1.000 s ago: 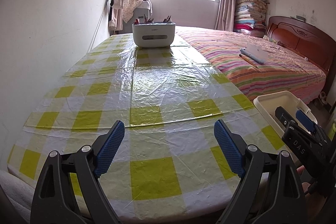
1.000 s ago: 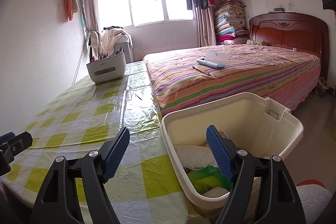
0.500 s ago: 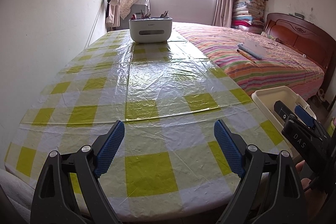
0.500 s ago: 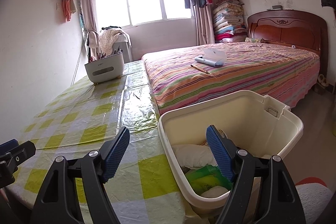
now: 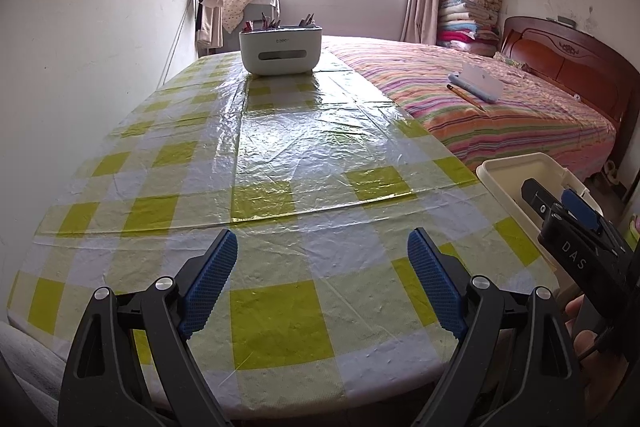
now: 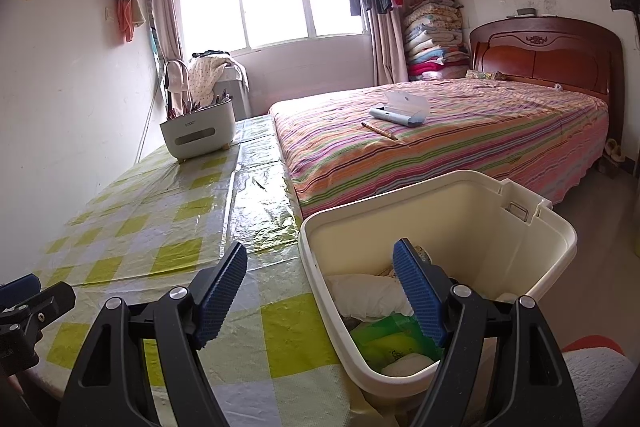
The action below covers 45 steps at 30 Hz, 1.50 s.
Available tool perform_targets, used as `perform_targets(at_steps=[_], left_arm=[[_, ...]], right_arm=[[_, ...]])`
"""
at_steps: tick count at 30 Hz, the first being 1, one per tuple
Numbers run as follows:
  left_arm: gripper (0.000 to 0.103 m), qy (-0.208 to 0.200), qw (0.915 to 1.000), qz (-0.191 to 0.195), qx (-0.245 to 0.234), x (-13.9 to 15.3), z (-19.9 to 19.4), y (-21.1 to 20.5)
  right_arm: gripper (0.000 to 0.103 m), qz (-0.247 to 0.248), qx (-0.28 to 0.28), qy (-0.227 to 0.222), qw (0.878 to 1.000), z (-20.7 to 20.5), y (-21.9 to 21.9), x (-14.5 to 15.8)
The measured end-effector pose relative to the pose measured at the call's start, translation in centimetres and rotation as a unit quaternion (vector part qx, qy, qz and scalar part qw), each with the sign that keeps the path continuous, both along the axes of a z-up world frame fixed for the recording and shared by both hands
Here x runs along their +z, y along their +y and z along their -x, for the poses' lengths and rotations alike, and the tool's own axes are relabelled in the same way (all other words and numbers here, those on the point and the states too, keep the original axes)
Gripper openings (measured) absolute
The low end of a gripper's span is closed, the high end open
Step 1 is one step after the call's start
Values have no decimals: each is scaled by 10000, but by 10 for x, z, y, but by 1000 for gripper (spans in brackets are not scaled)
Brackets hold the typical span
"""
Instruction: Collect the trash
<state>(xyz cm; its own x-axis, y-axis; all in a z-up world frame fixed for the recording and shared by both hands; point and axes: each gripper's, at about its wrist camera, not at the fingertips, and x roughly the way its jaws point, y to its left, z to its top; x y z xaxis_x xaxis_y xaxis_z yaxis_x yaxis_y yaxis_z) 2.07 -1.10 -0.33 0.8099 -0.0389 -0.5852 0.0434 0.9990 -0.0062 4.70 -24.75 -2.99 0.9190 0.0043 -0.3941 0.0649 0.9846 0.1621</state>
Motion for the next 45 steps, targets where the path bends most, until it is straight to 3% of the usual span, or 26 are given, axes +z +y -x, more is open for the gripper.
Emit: perform_targets(at_steps=[45], left_arm=[[86,213,9994,-163,-195,-15,5,-10]], right_arm=[[73,-6,13,26,10000,1,1,-2]])
